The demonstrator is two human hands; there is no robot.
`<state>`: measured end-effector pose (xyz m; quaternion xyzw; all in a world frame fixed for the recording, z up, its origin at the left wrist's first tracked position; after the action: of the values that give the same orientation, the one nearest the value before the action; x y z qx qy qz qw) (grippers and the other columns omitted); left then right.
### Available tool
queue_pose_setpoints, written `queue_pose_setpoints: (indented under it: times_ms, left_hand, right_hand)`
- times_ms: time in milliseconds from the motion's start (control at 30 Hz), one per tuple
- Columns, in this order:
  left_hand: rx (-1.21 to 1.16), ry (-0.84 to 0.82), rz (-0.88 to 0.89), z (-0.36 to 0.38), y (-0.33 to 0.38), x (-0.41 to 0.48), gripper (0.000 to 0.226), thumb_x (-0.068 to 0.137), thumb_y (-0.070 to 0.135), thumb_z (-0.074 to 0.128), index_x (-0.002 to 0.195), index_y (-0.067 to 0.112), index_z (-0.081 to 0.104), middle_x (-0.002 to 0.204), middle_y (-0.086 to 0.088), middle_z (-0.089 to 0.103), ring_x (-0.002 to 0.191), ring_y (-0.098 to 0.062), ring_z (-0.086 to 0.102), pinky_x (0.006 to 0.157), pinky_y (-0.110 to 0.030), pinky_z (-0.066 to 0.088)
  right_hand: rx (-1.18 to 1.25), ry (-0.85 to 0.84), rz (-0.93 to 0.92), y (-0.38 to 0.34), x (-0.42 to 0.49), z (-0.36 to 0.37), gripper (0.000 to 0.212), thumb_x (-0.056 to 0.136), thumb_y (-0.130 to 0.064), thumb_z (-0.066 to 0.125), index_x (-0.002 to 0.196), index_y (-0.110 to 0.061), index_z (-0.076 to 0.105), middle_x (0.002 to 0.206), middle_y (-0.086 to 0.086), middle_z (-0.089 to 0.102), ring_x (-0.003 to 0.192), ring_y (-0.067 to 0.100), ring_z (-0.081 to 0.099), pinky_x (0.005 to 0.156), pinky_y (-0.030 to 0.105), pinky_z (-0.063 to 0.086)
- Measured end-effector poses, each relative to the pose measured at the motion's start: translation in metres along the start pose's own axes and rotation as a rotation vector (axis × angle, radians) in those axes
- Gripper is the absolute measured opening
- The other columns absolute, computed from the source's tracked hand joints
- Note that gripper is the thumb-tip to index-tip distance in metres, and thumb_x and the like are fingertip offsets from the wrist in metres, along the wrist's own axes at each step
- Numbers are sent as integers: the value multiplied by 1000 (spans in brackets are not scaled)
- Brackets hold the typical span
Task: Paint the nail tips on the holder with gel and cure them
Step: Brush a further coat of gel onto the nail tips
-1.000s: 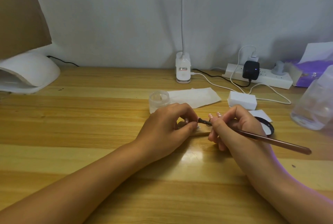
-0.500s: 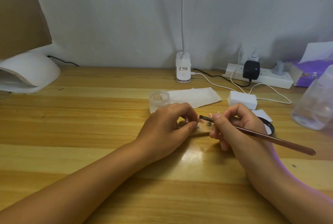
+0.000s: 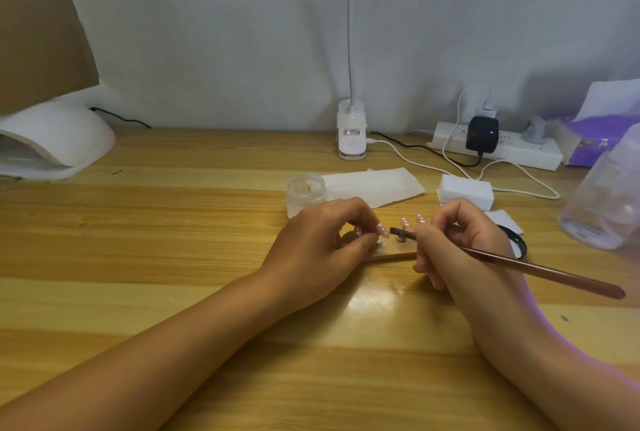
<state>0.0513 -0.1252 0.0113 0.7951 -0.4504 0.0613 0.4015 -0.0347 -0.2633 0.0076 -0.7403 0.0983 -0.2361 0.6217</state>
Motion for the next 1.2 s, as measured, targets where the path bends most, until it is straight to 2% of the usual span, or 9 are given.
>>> queue_pose_setpoints:
  times_ms: [267,467,633,800,933,1067,1200]
  left_hand:
    - [38,-5,-33,0,-3,-1,9,92,24,67,98,30,67,95,18,67,66,5,54,55,-15,31]
    - [39,-4,-31,0,-2,0,9,91,23,67,99,28,68,94,17,67,67,8,53,55,-12,30]
    - [35,-5,-20,0,-1,0,9,91,21,67,96,28,68,90,19,66,65,9,52,56,-11,30]
    - [29,-1,-13,-1,0,-1,10,92,21,68,93,31,67,90,19,66,65,12,52,55,-10,31]
    - [35,2,-13,0,0,0,7,92,24,68,95,30,67,93,17,68,65,8,53,54,-11,31]
    - [33,10,-4,0,-1,0,8,91,21,68,96,28,67,91,17,67,66,13,52,55,-8,32]
    - [34,14,6,0,0,0,10,91,20,69,95,29,68,90,19,67,67,17,52,55,-7,32]
  right_hand:
    - [-10,-78,-33,0,4,6,16,85,-13,69,85,-19,55,71,4,67,60,10,64,52,17,48]
    - [-105,-85,-63,-3,2,9,16,84,-18,71,86,-21,56,80,10,69,78,26,68,69,42,55]
    - [-144,-97,-80,-5,0,9,16,79,-15,70,83,-19,55,77,11,65,73,28,63,65,37,52]
    - [-61,-89,-61,-6,-1,8,15,75,-22,69,77,-27,56,67,0,59,61,12,55,59,29,45]
    - [-80,-66,-59,-4,2,6,14,81,-19,69,81,-25,57,76,8,65,71,26,63,62,40,51]
    - [-156,-92,-62,-3,2,9,14,83,-16,69,86,-22,56,80,9,66,75,26,65,67,44,54]
    - [-129,-123,-50,-3,0,10,15,79,-11,69,84,-15,56,73,1,63,63,12,58,61,29,47]
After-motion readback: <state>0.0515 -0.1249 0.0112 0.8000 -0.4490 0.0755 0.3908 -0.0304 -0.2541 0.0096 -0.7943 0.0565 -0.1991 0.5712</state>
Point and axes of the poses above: each hand's wrist, its own x-axis towards the middle knuckle, its own z-axis out of the palm, y = z × x, the point moved 7 cm from there along x, towards the middle knuckle
